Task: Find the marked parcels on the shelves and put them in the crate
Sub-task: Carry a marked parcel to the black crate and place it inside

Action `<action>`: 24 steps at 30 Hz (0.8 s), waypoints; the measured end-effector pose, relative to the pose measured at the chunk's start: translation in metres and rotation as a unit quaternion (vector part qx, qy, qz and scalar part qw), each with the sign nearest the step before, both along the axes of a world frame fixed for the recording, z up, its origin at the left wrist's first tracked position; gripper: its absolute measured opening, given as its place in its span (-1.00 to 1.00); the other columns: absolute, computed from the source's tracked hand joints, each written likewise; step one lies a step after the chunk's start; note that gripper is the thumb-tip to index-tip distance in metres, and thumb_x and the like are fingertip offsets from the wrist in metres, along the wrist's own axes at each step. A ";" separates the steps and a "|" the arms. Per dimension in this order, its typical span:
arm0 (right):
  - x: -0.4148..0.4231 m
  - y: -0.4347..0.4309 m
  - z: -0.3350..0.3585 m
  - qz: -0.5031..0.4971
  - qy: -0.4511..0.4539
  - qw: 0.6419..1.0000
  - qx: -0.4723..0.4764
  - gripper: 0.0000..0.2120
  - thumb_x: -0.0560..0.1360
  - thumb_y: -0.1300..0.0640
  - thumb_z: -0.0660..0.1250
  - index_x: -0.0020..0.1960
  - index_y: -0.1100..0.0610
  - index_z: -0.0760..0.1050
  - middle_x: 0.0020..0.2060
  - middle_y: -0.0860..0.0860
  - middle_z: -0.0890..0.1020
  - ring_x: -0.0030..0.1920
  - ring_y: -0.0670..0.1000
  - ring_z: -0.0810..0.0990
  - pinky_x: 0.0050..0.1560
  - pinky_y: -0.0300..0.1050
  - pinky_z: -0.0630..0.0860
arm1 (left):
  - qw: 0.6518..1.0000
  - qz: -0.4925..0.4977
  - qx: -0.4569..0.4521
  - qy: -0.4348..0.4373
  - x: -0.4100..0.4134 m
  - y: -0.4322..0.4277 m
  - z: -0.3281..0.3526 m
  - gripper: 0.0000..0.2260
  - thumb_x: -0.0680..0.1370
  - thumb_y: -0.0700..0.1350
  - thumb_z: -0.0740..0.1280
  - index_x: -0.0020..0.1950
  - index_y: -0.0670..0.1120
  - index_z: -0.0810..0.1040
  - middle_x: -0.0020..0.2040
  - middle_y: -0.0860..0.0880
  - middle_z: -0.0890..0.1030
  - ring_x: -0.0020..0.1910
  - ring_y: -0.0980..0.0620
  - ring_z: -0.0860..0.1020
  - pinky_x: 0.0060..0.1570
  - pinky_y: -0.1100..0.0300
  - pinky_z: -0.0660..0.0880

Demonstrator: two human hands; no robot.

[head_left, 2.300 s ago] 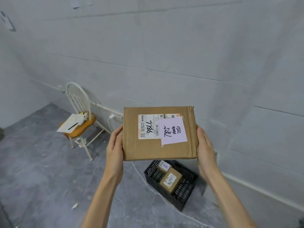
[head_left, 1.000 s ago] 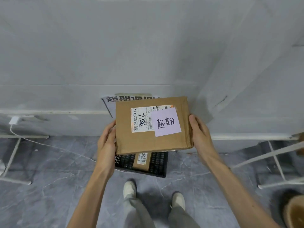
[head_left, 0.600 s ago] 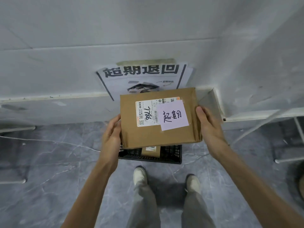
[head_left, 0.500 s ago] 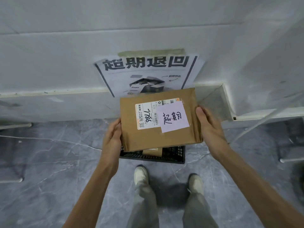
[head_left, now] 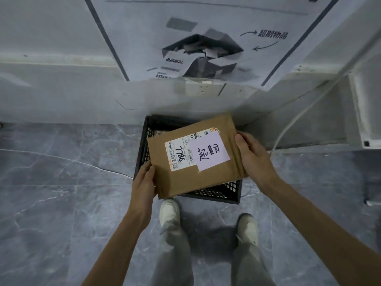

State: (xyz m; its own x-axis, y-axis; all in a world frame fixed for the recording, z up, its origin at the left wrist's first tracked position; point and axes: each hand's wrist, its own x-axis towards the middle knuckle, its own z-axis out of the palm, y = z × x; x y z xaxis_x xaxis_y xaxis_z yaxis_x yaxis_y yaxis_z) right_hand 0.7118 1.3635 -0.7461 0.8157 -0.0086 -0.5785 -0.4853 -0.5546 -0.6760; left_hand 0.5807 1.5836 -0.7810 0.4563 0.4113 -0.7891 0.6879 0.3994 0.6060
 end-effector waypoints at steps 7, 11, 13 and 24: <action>-0.022 0.013 -0.076 -0.052 0.071 0.996 0.007 -0.60 0.66 -0.13 0.12 0.46 -0.07 0.37 0.23 -0.09 0.46 0.23 -0.04 0.45 0.35 0.03 0.42 | 0.997 -0.044 0.067 0.018 0.016 0.020 -0.062 -0.71 0.72 -0.04 0.11 0.38 0.02 0.50 0.22 0.02 0.56 0.10 0.12 0.51 0.04 0.11 0.46; -0.034 0.026 -0.120 -0.093 0.097 0.991 0.018 -0.60 0.68 -0.08 0.11 0.49 -0.03 0.35 0.23 -0.07 0.46 0.20 -0.06 0.41 0.31 -0.07 0.38 | 0.991 -0.074 0.112 0.025 0.025 0.032 -0.097 -0.69 0.72 -0.07 0.10 0.42 -0.02 0.48 0.23 0.02 0.55 0.04 0.16 0.50 -0.06 0.26 0.41; -0.041 0.033 -0.140 -0.107 0.112 0.988 0.028 -0.60 0.69 -0.04 0.11 0.50 -0.01 0.34 0.26 -0.06 0.45 0.22 -0.05 0.41 0.28 -0.14 0.36 | 0.987 -0.094 0.132 0.022 0.026 0.037 -0.114 -0.69 0.72 -0.10 0.09 0.41 -0.04 0.48 0.17 0.02 0.57 -0.02 0.23 0.48 -0.12 0.32 0.39; -0.076 0.057 -0.220 -0.089 0.120 0.988 0.025 -0.64 0.69 0.05 0.13 0.45 0.09 0.40 0.07 -0.09 0.51 0.15 -0.03 0.49 0.17 -0.19 0.40 | 0.956 -0.171 0.226 0.071 0.012 0.062 -0.190 -0.66 0.71 -0.17 0.07 0.44 -0.11 0.45 0.29 -0.12 0.56 0.24 -0.14 0.51 0.16 -0.02 0.48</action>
